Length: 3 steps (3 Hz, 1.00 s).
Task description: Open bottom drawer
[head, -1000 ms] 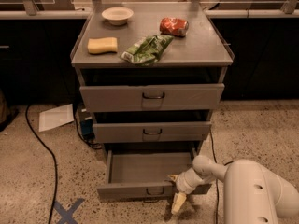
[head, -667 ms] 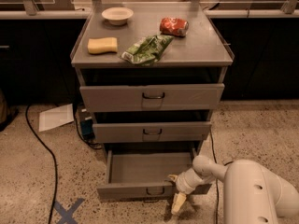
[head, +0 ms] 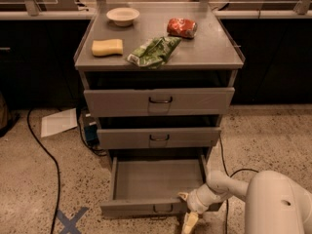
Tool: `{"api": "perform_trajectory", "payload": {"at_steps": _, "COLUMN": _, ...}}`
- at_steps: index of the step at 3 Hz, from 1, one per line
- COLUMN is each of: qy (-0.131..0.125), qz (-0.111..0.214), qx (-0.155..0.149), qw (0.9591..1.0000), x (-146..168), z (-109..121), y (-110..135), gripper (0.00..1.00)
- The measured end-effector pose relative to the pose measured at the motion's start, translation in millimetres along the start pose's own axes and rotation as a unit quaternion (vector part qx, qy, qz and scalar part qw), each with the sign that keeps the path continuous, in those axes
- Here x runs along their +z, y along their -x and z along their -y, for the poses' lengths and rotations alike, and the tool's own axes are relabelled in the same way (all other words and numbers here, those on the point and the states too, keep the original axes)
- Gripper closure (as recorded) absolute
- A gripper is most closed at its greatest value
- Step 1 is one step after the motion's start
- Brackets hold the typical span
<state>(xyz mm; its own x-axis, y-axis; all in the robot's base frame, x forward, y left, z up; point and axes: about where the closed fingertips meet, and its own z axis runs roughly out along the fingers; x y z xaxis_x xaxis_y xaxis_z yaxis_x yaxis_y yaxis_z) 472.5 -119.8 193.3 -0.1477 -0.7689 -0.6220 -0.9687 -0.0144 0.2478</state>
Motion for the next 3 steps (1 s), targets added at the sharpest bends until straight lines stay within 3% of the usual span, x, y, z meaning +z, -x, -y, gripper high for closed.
{"api": "perform_trajectory", "payload": {"at_steps": 1, "qy": 0.011, "qz": 0.0, "qx": 0.026, "qw": 0.9996, "x": -3.5, "z": -29.1, "y": -1.7, "gripper": 0.0}}
{"api": "perform_trajectory", "payload": {"at_steps": 3, "qy": 0.022, "qz": 0.004, "qx": 0.029, "qw": 0.9993, "x": -0.5, "z": -28.4, "y": -0.9, "gripper": 0.0}}
